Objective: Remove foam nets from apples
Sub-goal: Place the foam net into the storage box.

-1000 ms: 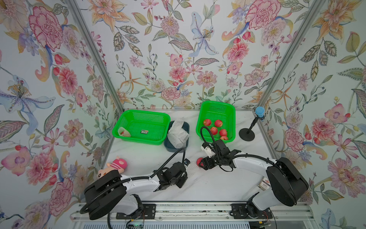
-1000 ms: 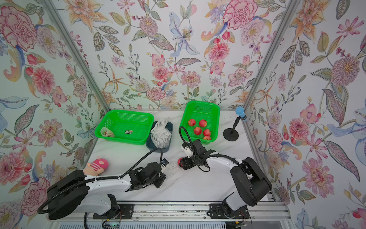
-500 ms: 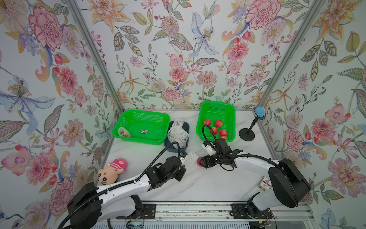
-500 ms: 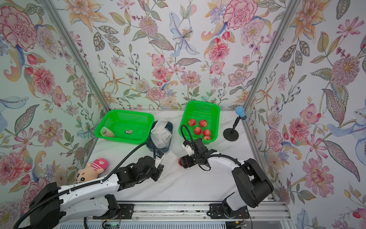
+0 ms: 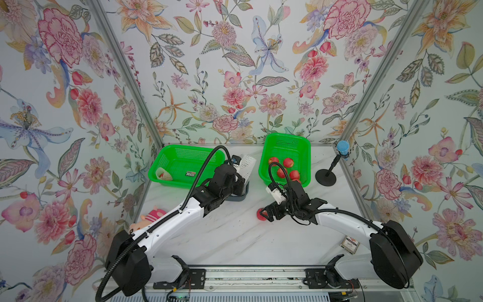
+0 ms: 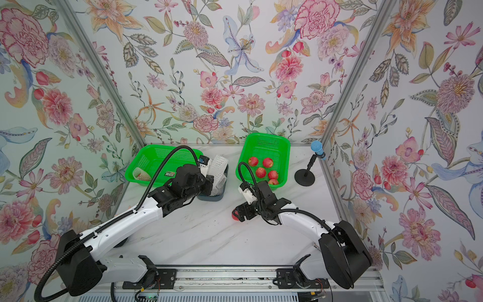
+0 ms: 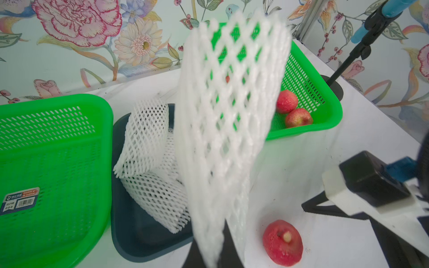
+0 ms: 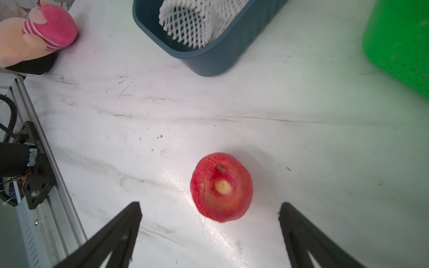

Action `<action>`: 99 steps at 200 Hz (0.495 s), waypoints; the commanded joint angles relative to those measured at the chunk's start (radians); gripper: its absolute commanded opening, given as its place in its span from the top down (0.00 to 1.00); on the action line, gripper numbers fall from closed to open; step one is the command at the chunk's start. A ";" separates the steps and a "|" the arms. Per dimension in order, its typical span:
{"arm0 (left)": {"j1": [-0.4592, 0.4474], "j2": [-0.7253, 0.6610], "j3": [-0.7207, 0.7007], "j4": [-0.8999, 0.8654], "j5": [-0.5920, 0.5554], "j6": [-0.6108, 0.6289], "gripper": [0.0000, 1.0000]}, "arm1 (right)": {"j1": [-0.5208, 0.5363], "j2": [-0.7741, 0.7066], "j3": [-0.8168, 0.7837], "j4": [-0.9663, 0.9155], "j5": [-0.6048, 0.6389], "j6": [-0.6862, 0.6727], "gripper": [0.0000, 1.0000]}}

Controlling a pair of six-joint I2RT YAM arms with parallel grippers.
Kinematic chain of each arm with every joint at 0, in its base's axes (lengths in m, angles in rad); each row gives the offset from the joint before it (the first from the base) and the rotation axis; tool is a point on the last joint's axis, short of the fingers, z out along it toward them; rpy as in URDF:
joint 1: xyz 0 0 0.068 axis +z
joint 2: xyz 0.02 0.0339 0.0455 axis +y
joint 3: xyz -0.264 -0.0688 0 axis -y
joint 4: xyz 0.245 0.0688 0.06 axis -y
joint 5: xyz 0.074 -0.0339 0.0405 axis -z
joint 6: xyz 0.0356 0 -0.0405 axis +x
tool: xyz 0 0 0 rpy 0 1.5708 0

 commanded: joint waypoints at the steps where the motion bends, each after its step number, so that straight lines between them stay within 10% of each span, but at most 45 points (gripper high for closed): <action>1: 0.045 0.087 0.074 -0.061 0.021 0.009 1.00 | 0.003 -0.042 0.014 -0.026 0.005 -0.013 0.03; 99: 0.200 0.372 0.195 -0.096 0.131 -0.097 1.00 | -0.014 0.005 0.253 -0.071 -0.039 0.013 0.01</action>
